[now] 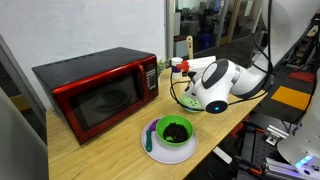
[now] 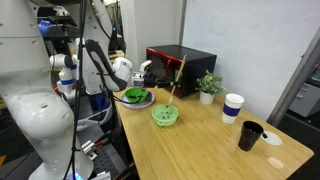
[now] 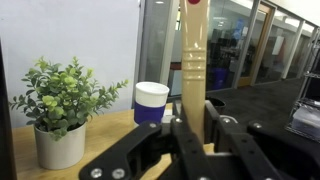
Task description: Use the spoon to pick the objects in the green bowl and put them in the green pot
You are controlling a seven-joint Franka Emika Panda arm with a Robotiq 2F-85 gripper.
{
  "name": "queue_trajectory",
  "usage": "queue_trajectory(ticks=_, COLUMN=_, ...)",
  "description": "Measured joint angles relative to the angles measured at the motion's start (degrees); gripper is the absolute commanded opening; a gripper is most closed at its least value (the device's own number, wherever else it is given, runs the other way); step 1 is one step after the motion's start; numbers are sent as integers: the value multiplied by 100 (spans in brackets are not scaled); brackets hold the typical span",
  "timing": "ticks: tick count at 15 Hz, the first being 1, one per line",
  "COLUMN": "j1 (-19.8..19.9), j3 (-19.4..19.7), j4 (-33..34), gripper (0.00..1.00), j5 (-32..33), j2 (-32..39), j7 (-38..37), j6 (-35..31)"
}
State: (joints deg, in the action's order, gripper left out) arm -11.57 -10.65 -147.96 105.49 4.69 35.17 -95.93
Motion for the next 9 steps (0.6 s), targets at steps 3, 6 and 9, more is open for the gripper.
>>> queue_trajectory(ticks=3, j1=-32, j3=-45, j4=-4, gripper=6, j5=62, j2=104, j7=104, j6=199)
queue_trajectory(ticks=6, j1=-60, j3=-80, j4=-4, gripper=6, j5=108, j2=185, j7=210, j6=370)
queue_trajectory(ticks=9, j1=-97, j3=-114, j4=-4, gripper=6, j5=117, j2=209, j7=345, j6=522)
